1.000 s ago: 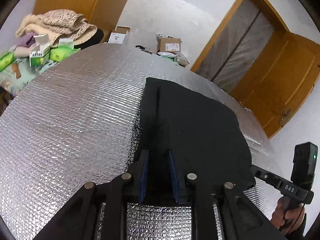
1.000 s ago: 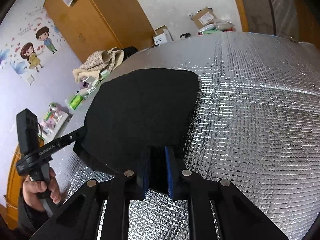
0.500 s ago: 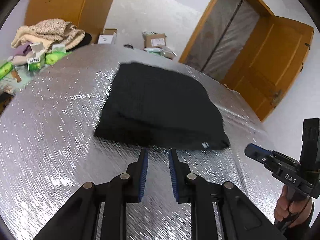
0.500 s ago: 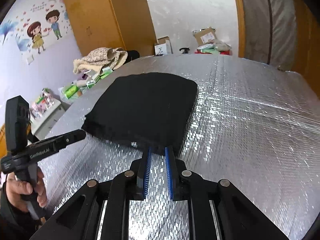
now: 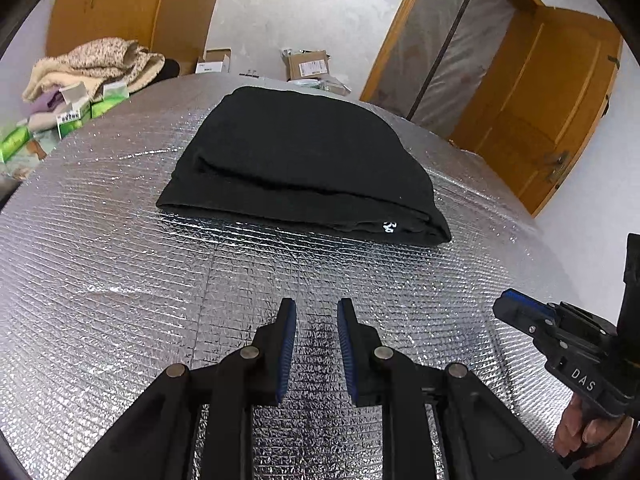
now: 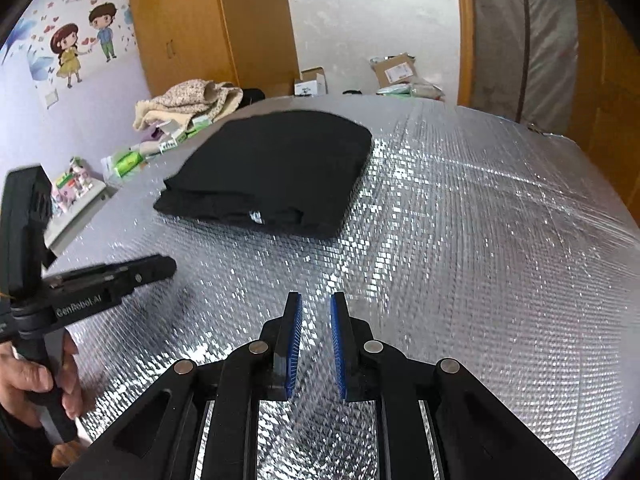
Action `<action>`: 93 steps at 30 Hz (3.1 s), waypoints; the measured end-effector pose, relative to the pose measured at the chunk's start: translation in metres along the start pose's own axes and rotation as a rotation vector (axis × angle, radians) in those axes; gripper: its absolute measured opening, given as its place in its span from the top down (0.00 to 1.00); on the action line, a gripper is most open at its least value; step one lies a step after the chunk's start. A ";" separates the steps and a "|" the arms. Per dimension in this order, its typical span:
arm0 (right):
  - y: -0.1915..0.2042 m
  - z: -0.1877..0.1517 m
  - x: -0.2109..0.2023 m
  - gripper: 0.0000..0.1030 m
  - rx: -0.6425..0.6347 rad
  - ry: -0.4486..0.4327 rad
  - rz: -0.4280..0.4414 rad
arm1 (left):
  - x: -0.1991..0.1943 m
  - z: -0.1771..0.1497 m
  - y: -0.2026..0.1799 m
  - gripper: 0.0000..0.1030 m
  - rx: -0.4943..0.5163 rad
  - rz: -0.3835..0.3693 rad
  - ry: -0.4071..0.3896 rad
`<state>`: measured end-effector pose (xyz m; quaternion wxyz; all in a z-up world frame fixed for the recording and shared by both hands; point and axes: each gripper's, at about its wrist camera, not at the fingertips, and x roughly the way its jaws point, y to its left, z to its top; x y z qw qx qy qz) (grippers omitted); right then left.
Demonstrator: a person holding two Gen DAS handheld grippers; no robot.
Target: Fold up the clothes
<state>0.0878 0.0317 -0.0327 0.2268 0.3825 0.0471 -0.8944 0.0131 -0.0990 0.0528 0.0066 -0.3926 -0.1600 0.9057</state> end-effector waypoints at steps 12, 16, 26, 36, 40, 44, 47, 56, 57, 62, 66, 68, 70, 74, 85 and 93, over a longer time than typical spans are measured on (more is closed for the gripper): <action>0.001 -0.014 0.015 0.85 -0.006 0.039 -0.011 | 0.003 -0.004 -0.014 0.79 0.072 0.078 -0.008; 0.001 -0.015 0.017 0.84 -0.006 0.043 -0.010 | 0.003 -0.004 -0.015 0.78 0.069 0.074 -0.009; 0.001 -0.017 0.017 0.83 -0.008 0.046 -0.007 | 0.006 -0.006 -0.029 0.76 0.132 0.131 0.001; 0.001 -0.016 0.017 0.83 -0.003 0.046 0.000 | 0.004 -0.004 -0.018 0.75 0.080 0.068 0.002; 0.001 -0.016 0.017 0.83 -0.003 0.046 -0.001 | 0.004 -0.003 -0.015 0.75 0.060 0.054 -0.002; 0.001 -0.016 0.017 0.82 -0.003 0.046 0.000 | 0.005 -0.001 -0.016 0.75 0.069 0.067 -0.001; 0.000 -0.016 0.017 0.82 -0.002 0.046 0.003 | 0.007 -0.003 -0.021 0.75 0.082 0.088 0.000; 0.000 -0.016 0.018 0.82 0.000 0.046 0.006 | 0.007 -0.004 -0.025 0.75 0.083 0.095 -0.010; 0.000 -0.016 0.018 0.82 0.000 0.046 0.006 | 0.006 -0.004 -0.025 0.75 0.082 0.094 -0.011; 0.000 -0.016 0.018 0.82 -0.002 0.046 0.005 | 0.006 -0.005 -0.023 0.75 0.084 0.091 -0.020; 0.000 -0.016 0.018 0.82 -0.007 0.046 0.001 | 0.006 -0.006 -0.023 0.75 0.084 0.089 -0.023; 0.000 -0.015 0.019 0.82 -0.009 0.046 0.000 | 0.006 -0.006 -0.023 0.75 0.085 0.091 -0.023; 0.000 -0.016 0.019 0.82 -0.009 0.046 -0.001 | 0.006 -0.006 -0.024 0.75 0.086 0.092 -0.023; 0.000 -0.017 0.018 0.82 -0.009 0.046 -0.002 | 0.006 -0.005 -0.024 0.74 0.080 0.085 -0.023; 0.001 -0.017 0.018 0.82 -0.008 0.046 -0.002 | 0.008 -0.004 -0.027 0.75 0.088 0.096 -0.023; 0.000 -0.016 0.019 0.82 -0.007 0.046 0.002 | 0.008 -0.004 -0.024 0.75 0.078 0.087 -0.024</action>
